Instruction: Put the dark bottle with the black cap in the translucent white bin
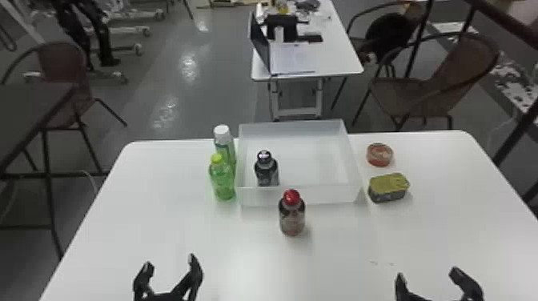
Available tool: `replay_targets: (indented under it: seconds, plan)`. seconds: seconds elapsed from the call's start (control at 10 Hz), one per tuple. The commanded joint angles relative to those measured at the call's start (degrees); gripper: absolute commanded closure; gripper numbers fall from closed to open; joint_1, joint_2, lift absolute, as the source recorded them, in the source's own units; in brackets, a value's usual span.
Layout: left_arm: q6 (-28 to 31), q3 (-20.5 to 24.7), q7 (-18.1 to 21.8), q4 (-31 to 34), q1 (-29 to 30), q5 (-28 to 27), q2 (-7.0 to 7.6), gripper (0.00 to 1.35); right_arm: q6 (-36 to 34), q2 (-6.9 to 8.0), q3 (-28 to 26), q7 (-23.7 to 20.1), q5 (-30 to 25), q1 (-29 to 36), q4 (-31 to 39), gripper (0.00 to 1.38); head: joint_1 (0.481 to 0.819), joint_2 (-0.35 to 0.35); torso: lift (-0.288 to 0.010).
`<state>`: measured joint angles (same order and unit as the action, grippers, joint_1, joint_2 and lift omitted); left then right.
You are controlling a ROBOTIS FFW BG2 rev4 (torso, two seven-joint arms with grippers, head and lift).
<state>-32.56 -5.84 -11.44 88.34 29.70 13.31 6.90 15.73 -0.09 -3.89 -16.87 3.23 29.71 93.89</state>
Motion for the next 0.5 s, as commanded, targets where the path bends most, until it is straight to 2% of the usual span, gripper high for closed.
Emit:
replay_targets:
  seconds: [0.0, 0.4]
  plan:
    - [-0.22, -0.66, -0.16, -0.01, 0.1, 0.32, 0.48, 0.34, 0.0, 0.14, 0.02, 0.0, 0.03, -0.09, -0.11, 0.14, 0.695, 0.098, -0.033]
    - [-0.31, -0.84, -0.16, -0.01, 0.1, 0.32, 0.66, 0.34, 0.0, 0.14, 0.02, 0.0, 0.2, -0.27, -0.29, 0.14, 0.695, 0.091, -0.033]
